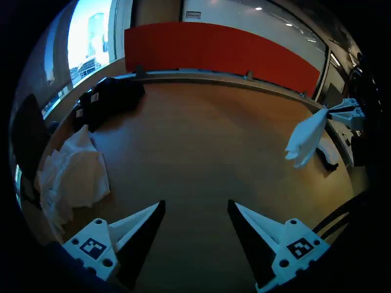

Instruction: Fold towel

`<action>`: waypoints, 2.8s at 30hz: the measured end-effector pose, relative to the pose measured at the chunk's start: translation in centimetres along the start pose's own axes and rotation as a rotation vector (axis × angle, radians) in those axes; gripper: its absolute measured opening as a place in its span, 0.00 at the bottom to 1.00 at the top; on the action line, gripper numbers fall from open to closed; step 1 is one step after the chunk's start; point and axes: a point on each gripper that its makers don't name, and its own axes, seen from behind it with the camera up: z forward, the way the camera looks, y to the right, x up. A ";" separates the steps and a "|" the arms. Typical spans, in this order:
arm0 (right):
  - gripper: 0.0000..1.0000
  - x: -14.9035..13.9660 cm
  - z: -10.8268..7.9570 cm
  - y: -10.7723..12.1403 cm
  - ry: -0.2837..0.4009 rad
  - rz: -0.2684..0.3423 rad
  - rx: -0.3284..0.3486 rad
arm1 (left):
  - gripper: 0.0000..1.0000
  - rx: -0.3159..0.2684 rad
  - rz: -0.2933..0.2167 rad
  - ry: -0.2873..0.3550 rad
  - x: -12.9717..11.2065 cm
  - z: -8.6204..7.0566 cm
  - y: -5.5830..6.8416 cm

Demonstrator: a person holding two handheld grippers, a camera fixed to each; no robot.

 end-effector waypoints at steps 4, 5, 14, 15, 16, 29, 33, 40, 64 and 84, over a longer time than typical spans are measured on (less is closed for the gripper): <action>0.05 -0.3 -0.7 1.4 0.001 0.008 -0.016 | 0.94 -0.002 0.006 0.000 0.1 0.0 0.2; 0.05 -0.4 -0.9 1.8 0.002 0.010 -0.021 | 0.94 -0.002 0.007 0.001 0.1 0.0 0.2; 0.05 -2.0 -2.6 6.0 -0.013 0.039 -0.054 | 0.94 0.001 0.017 0.000 0.3 0.2 0.7; 0.05 -2.3 -2.8 6.4 -0.017 0.040 -0.059 | 0.94 0.001 0.017 -0.001 0.3 0.3 0.7; 0.05 -2.5 -3.0 6.9 -0.021 0.041 -0.063 | 0.94 0.001 0.017 -0.002 0.3 0.3 0.7; 0.05 -6.3 -5.2 13.6 -0.074 0.066 -0.117 | 0.94 0.009 0.028 -0.013 0.5 0.9 1.6; 0.05 -7.3 -5.9 15.8 -0.089 0.069 -0.137 | 0.94 0.011 0.031 -0.017 0.5 1.2 1.9; 0.05 -8.9 -6.9 19.6 -0.114 0.078 -0.173 | 0.94 0.014 0.038 -0.024 0.7 1.5 2.6; 0.05 -13.2 -8.4 26.7 -0.175 0.143 -0.236 | 0.94 0.023 0.048 -0.038 1.2 2.2 3.9; 0.05 -22.0 -13.7 24.5 -0.276 0.245 -0.283 | 0.94 -0.005 0.074 -0.041 1.3 2.4 5.7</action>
